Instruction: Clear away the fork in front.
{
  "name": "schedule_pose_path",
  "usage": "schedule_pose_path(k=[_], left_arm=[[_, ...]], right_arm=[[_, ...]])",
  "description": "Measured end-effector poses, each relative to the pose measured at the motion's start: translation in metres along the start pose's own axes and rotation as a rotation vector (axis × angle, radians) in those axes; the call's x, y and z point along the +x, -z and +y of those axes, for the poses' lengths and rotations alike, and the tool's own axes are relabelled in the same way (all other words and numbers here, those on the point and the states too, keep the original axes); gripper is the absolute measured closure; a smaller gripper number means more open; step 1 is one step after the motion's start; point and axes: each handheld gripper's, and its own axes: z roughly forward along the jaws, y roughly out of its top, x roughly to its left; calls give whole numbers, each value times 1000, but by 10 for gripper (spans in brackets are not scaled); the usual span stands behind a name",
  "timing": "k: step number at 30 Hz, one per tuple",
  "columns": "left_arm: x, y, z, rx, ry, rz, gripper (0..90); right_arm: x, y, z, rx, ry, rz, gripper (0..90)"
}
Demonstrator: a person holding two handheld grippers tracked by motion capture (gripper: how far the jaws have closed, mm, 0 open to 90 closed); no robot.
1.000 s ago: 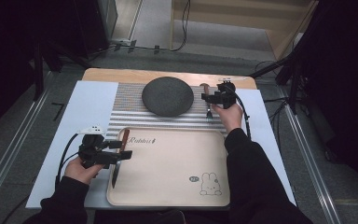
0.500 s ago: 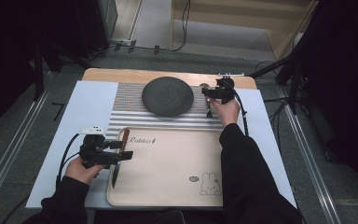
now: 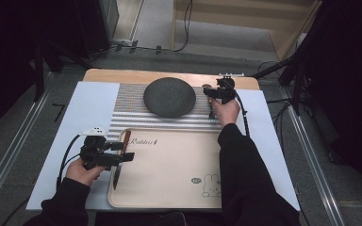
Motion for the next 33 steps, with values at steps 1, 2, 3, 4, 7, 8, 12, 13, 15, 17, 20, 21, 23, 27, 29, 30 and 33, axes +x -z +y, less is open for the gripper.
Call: schedule_pose_path(k=[1,2,3,4,7,8,12,13,15,17,20,21,23,27,29,30,33], left_arm=[[0,0,0,0,1,1,268],[0,0,0,0,1,0,268],[0,0,0,1,1,1,268],[0,0,0,1,0,2,268],[0,0,0,5,1,5,268],[0,0,0,5,1,6,268],[1,0,0,6,2,6,268],[1,0,0,6,2,5,268],[1,0,0,6,2,6,268],[1,0,0,7,3,7,268],[1,0,0,9,3,9,268],[1,0,0,10,3,9,268],[1,0,0,12,4,10,268],[1,-1,0,16,3,12,268],[1,-1,0,17,3,12,268],[1,-1,0,17,3,12,268],[2,-1,0,17,5,13,268]], right_arm=[[0,0,0,6,2,-3,300],[0,-1,-1,10,8,-7,303],[-1,-1,-1,15,9,-10,307],[-1,-1,-1,20,14,-15,309],[-2,-3,-3,40,12,-13,316],[-1,-4,-4,53,14,-15,318],[1,-7,-6,85,29,-18,333],[1,-8,-6,94,32,-21,341],[2,-9,-7,116,37,-26,351],[2,-10,-8,135,34,-30,359],[2,-11,-9,166,31,-38,382],[2,-12,-9,176,34,-43,390],[2,-13,-10,195,39,-51,408],[5,-14,-11,223,55,-71,493],[5,-14,-11,238,42,-73,535],[5,-15,-11,245,36,-74,548],[5,-15,-11,253,25,-83,579]])
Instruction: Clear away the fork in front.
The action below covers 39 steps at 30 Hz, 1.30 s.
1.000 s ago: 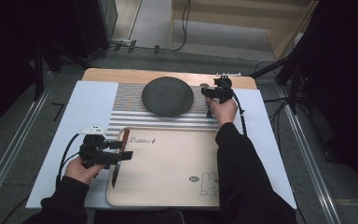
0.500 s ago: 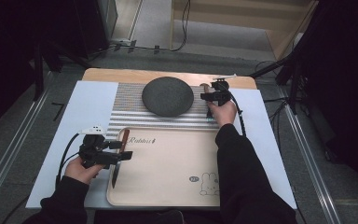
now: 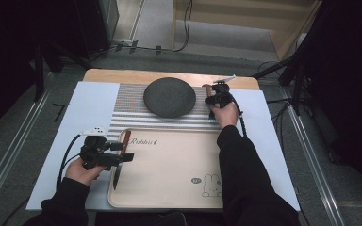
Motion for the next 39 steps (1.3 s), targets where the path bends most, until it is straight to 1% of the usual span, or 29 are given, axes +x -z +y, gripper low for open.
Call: schedule_pose_path(k=[1,3,7,8,10,15,17,19,23,25,28,32,34,38,39], left_arm=[[0,0,0,0,1,1,268],[0,0,0,4,1,3,268],[0,-1,0,6,-2,5,268],[0,-1,0,6,-2,6,268],[0,-1,0,8,-2,7,268],[0,-1,0,11,-3,9,268],[1,-1,0,13,-2,9,268],[1,-1,0,12,-2,10,268],[1,-1,0,8,-4,9,268],[1,-1,1,9,-4,8,268],[0,-2,1,13,-5,4,269],[0,-2,1,11,-2,3,269],[1,-1,1,11,-5,6,269],[2,-1,1,5,3,7,269],[2,-1,1,4,4,6,269]], right_arm=[[0,0,0,3,-3,-1,590],[0,1,0,7,7,-14,623],[2,1,0,15,9,-30,656],[2,1,0,18,10,-32,682],[3,1,0,24,12,-39,693],[3,1,1,31,-10,-50,737],[3,1,1,27,-21,-59,742],[6,0,1,27,-24,-77,746],[6,0,-2,8,-50,-78,750],[8,0,-3,-2,-42,-87,750],[6,0,-5,-12,-32,-78,751],[5,1,-3,0,-30,-69,753],[4,2,-3,3,-17,-69,753],[0,10,1,-16,-9,-38,754],[-1,13,2,-20,-3,-39,755]])
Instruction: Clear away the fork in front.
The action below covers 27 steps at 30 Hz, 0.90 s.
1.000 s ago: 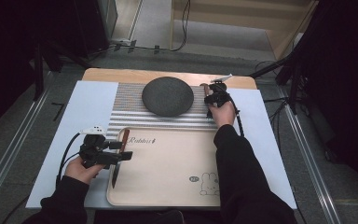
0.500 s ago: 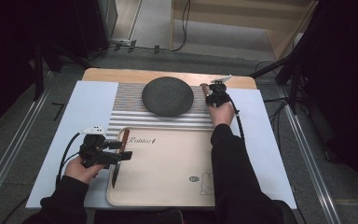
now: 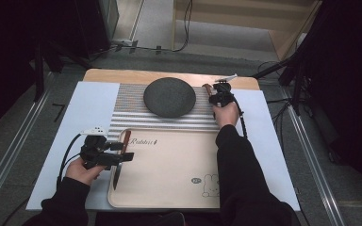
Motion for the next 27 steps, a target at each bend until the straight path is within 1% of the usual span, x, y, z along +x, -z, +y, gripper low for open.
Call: schedule_pose_path(k=[1,6,10,15,18,21,24,27], left_arm=[[0,0,0,1,-1,1,269],[0,0,0,-1,-1,0,269],[1,-1,1,-4,0,1,269],[1,0,1,-9,1,1,269],[1,-1,2,-11,4,1,269],[2,-1,3,-12,2,-2,269],[2,-2,4,-11,2,-5,269],[2,-4,5,-10,1,-10,268]], right_arm=[[-1,3,1,-5,6,4,755],[-6,17,5,-38,-4,49,755],[-6,28,6,-61,25,76,754],[-2,40,5,-87,54,121,754],[3,48,3,-102,83,142,754],[7,55,1,-122,104,161,754],[10,62,-2,-137,120,193,754],[13,67,-6,-147,136,215,754]])
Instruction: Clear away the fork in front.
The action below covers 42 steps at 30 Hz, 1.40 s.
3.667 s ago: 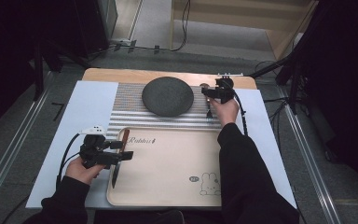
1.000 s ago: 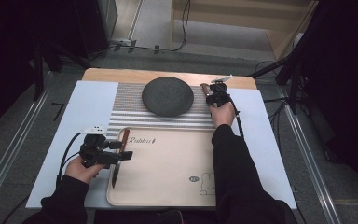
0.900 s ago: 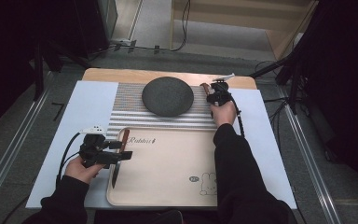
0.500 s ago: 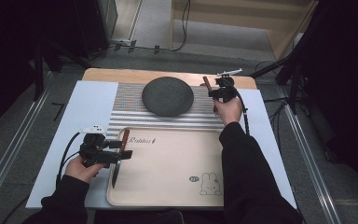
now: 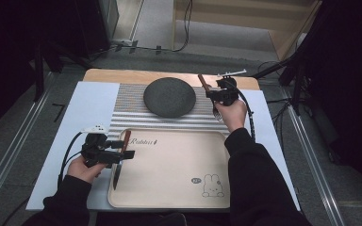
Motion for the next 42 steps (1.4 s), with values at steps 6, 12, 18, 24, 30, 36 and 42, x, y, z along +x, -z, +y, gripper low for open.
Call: schedule_pose_path(k=[6,12,18,24,30,36,42], left_arm=[[0,-4,3,5,-7,-7,269],[-1,-9,7,12,-16,-13,269],[-1,-13,12,11,-16,-24,268],[0,-15,17,7,-14,-26,268],[-3,-19,24,12,-37,-21,265],[-8,-19,37,-2,-57,-17,265],[-6,-23,50,18,-3,-34,265]], right_arm=[[9,12,-6,-26,30,44,753],[19,21,-12,-41,52,80,754],[29,28,-21,-62,68,117,754],[37,33,-29,-73,87,142,753],[46,36,-36,-90,110,171,753],[55,38,-43,-107,129,205,753],[61,41,-49,-116,161,217,753]])
